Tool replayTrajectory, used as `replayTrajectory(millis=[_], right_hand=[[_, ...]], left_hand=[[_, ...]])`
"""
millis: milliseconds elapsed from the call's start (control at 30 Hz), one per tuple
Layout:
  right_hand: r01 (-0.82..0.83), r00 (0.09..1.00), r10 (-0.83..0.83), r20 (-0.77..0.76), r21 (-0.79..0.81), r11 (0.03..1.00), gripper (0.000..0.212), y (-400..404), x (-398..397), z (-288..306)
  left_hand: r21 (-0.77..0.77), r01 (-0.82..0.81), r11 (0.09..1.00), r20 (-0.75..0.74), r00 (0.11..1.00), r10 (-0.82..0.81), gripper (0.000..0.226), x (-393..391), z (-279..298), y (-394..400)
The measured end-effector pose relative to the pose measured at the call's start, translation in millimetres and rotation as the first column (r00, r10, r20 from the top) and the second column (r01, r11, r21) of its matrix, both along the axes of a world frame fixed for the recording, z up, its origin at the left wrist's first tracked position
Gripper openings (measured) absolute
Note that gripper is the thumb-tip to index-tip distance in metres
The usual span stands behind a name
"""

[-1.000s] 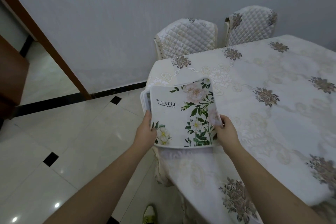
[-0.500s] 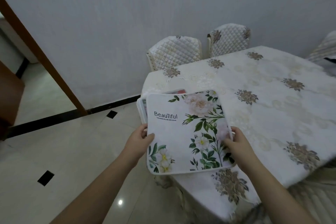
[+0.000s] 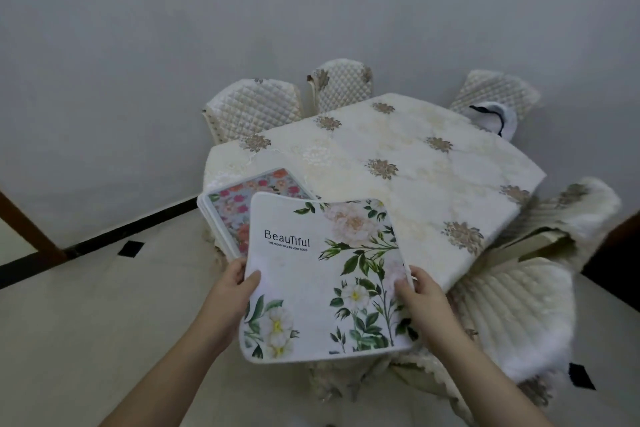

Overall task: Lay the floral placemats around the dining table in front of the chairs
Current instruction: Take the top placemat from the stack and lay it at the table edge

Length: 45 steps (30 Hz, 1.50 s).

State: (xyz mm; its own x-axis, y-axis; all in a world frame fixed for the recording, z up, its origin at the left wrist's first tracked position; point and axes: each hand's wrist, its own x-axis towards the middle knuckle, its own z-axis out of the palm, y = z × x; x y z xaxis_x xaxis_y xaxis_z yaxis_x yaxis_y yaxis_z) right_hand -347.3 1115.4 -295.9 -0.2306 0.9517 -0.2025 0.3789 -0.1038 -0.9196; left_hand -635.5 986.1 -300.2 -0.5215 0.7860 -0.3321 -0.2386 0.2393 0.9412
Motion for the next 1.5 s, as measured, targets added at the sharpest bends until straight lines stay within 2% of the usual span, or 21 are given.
replayTrajectory(millis=[100,333,433,533,967,1100,1233,1500], right_hand=[[0.040,0.998,-0.040,0.040,0.002,0.999,0.014,-19.5,24.4,6.8],[0.089,0.996,-0.089,0.013,0.000,0.996,0.016,-29.2,73.2,27.7],[0.096,0.995,-0.097,0.020,0.018,0.995,0.017,-25.0,94.8,34.1],[0.097,0.995,-0.097,0.011,0.039,0.995,0.017,-17.0,122.5,35.7],[0.047,0.984,-0.058,-0.170,-0.068,0.997,0.016,50.8,252.8,37.7],[-0.016,0.988,0.004,-0.151,-0.080,0.997,0.016,79.2,259.1,41.1],[-0.064,0.994,0.061,-0.085,-0.040,0.997,0.015,109.6,245.4,42.1],[-0.119,0.992,0.122,0.031,-0.083,0.989,0.018,182.8,204.9,25.1]], left_hand=[[-0.034,0.059,0.998,0.006,0.998,-0.059,0.023,17.4,1.1,-4.6],[-0.047,0.120,0.992,-0.040,0.992,-0.122,0.019,56.0,9.1,0.2],[-0.045,0.103,0.994,-0.044,0.993,-0.105,0.013,76.6,13.6,7.3],[-0.044,0.113,0.993,-0.076,0.990,-0.116,0.017,101.6,13.9,16.8],[-0.056,-0.027,0.998,-0.063,0.998,0.024,0.017,237.6,18.9,64.7],[-0.098,-0.090,0.991,0.004,0.996,0.091,0.014,248.6,8.9,73.5],[-0.146,-0.141,0.979,0.006,0.990,0.143,0.014,244.4,-3.7,86.6],[-0.205,-0.077,0.976,0.002,0.997,0.079,0.016,222.3,-33.2,148.3]])
